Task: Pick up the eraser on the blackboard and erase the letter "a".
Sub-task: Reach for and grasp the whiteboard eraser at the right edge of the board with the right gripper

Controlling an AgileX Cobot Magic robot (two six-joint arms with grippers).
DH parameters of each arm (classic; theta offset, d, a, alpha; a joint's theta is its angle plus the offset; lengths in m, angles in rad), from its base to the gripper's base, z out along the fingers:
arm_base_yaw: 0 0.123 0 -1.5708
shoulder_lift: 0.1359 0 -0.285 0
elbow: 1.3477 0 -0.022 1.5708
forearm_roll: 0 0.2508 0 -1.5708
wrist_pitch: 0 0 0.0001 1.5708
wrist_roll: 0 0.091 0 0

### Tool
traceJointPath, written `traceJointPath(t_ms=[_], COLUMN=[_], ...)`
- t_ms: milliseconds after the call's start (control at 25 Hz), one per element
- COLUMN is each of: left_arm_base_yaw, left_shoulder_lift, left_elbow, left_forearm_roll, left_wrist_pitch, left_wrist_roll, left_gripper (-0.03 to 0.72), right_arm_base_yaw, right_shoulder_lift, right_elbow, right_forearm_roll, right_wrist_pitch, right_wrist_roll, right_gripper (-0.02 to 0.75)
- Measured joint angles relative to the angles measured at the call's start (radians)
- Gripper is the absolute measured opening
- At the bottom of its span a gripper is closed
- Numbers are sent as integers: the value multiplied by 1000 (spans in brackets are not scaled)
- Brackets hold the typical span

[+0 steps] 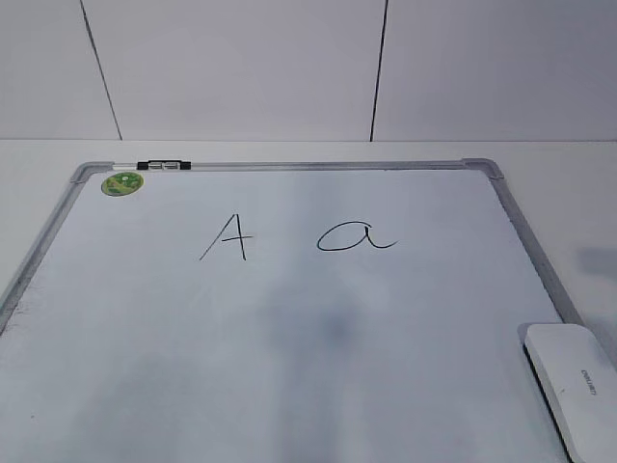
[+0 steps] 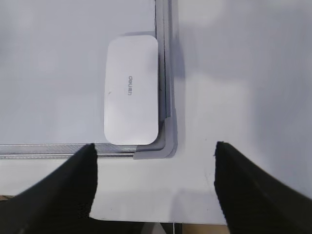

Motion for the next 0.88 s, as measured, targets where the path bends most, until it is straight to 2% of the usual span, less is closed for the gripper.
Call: traceJointPath(t_ms=[280,720,880], left_arm_base_yaw=[0,0,0], left_shoulder_lift=[0,0,0], left_elbow=[0,0,0], left_forearm_roll=[0,0,-58], left_wrist_pitch=[0,0,-2], left_wrist_roll=[0,0,0], left_gripper=[235,235,235], right_arm_base_yaw=[0,1,1], right_shoulder_lift=[93,100,102], right_elbow=[0,0,0], right_forearm_roll=[45,79,80], right_wrist_pitch=[-6,-9,-1], right_wrist_roll=[0,-19,-26], right_gripper=[592,592,592])
